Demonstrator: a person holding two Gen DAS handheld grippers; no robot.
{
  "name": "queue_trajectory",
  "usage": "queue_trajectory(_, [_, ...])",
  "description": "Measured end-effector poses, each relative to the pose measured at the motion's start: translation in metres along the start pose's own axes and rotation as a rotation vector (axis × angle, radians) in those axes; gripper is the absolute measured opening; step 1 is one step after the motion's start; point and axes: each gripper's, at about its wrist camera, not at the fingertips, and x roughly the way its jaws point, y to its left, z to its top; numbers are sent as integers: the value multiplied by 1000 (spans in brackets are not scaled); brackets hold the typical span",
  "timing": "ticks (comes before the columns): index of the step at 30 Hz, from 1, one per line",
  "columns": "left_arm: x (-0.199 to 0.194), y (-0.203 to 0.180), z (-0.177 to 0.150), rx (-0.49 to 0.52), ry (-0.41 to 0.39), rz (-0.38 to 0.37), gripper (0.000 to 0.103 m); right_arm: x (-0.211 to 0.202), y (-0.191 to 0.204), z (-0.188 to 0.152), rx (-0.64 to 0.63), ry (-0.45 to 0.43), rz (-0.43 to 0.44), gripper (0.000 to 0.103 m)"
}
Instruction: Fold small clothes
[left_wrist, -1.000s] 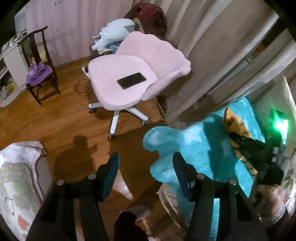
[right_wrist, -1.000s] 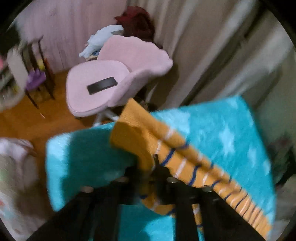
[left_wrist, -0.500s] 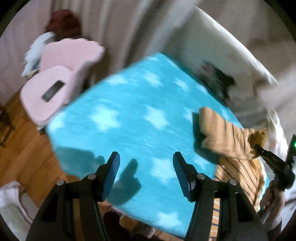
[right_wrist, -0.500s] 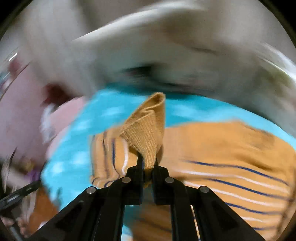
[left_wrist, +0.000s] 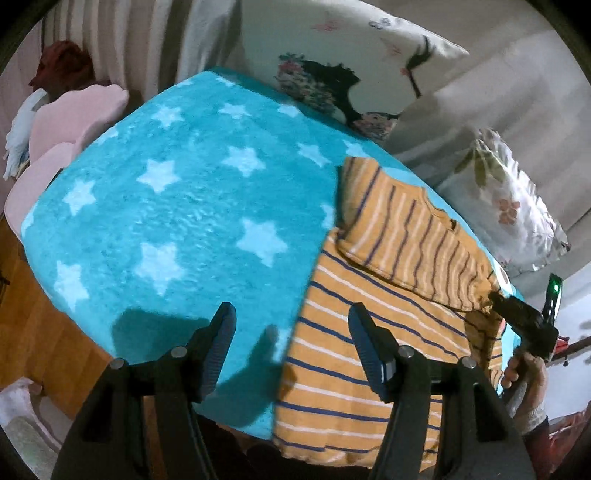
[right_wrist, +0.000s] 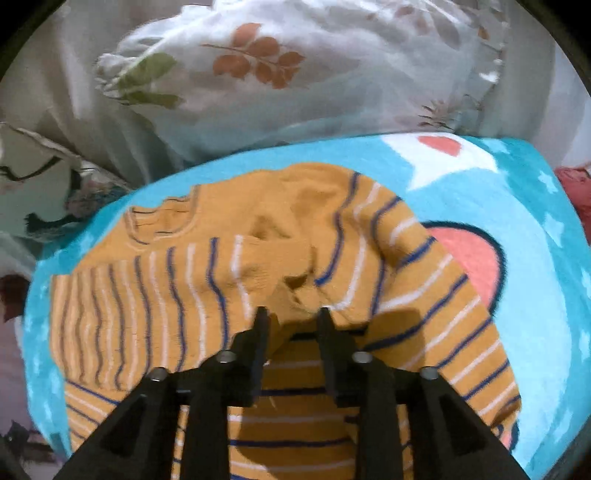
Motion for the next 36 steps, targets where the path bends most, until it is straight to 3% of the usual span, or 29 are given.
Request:
queue_trajectory(4, [-9, -9, -3, 27, -21, 15, 64, 14, 16, 6, -12, -1, -20, 58])
queue_trajectory(7, [-17, -5, -3, 38, -31, 35, 65, 47, 31, 9, -57, 36, -95, 57])
queue_trajectory(9, [-21, 0, 0, 41, -35, 58, 65, 60, 33, 8, -73, 34, -80, 25])
queue_trajectory(11, [-25, 9, 3, 36, -39, 80, 65, 56, 31, 10, -60, 12, -31, 10])
queue_trajectory(16, [-29, 30, 14, 13, -35, 107, 65, 45, 8, 9, 29, -36, -99, 10])
queue_trajectory(19, [-21, 28, 20, 33, -14, 99, 65, 46, -8, 5, 95, -31, -102, 17])
queue_trajectory(20, [-18, 25, 21, 47, -5, 93, 65, 43, -10, 3, 92, -35, -96, 25])
queue_trajectory(22, [-12, 16, 24, 88, 9, 79, 66, 34, -11, 0, 94, -37, -78, 30])
queue_trajectory(26, [-3, -8, 23, 177, 15, 60, 66, -22, -57, -20, 240, -127, 35, 38])
queue_trajectory(29, [7, -20, 18, 204, 34, 38, 67, -59, -112, -42, 338, -178, -58, 53])
queue_trajectory(33, [24, -35, 7, 207, 89, 8, 67, -84, -176, -71, 406, -145, -181, 53])
queue_trajectory(36, [28, -50, -2, 219, 101, -5, 67, -92, -199, -94, 411, -101, -205, 53])
